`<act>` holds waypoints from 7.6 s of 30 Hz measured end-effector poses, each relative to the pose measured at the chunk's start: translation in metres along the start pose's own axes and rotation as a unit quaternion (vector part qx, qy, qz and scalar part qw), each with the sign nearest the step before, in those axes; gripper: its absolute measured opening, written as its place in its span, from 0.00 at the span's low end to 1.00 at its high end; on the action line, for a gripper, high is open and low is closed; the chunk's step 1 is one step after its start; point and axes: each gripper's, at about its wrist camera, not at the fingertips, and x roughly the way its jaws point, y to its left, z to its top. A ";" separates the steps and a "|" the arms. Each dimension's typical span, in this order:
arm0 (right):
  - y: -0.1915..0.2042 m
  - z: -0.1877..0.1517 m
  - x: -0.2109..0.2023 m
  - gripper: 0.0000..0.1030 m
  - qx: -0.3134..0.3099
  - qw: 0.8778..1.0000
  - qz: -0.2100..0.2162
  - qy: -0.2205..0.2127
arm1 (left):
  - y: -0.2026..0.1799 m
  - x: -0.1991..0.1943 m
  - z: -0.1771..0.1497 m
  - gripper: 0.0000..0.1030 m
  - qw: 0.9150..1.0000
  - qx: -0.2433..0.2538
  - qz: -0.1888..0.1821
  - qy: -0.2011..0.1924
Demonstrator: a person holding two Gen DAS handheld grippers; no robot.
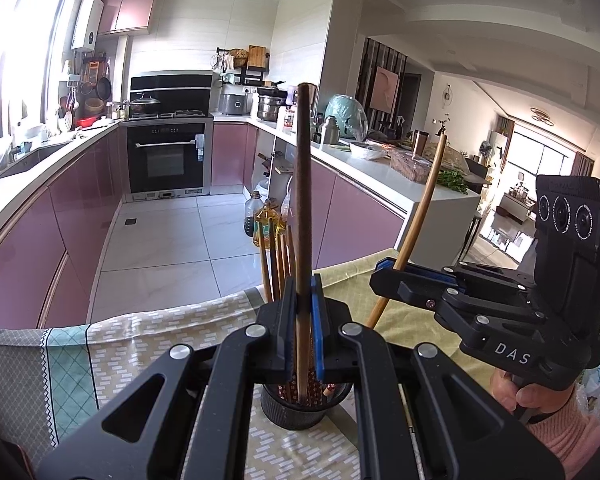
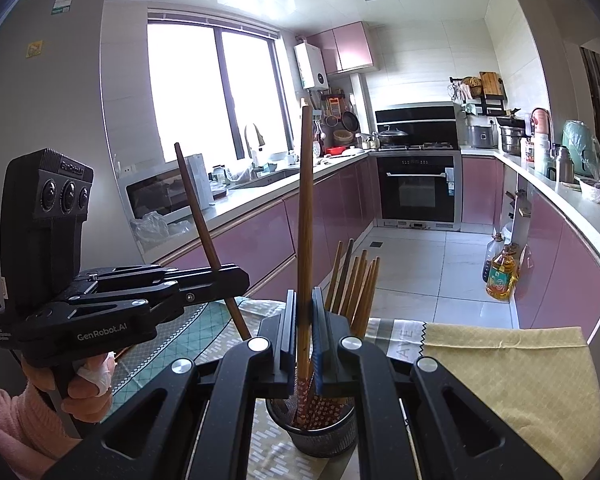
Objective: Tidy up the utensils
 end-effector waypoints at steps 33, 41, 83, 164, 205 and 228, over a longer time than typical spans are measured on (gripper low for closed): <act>-0.016 -0.013 0.038 0.06 0.023 0.999 -0.005 0.045 | 0.000 0.027 -0.004 0.07 0.999 -0.004 0.014 0.052; -0.022 -0.021 0.046 0.06 0.029 0.998 -0.009 0.057 | 0.001 0.036 -0.009 0.08 0.998 -0.004 0.016 0.067; -0.044 -0.031 0.078 0.06 0.072 0.994 -0.009 0.080 | 0.017 0.106 -0.015 0.09 0.993 -0.014 0.021 0.114; 0.058 -0.105 -0.021 0.93 -0.030 0.988 -0.131 -0.070 | 0.015 -0.095 -0.126 0.95 0.955 -0.023 0.256 -0.150; 0.057 -0.107 -0.021 0.93 -0.026 0.989 -0.127 -0.068 | 0.009 -0.091 -0.126 0.95 0.956 -0.021 0.254 -0.142; 0.057 -0.106 -0.017 0.93 -0.023 0.989 -0.127 -0.067 | 0.009 -0.090 -0.126 0.95 0.956 -0.021 0.254 -0.141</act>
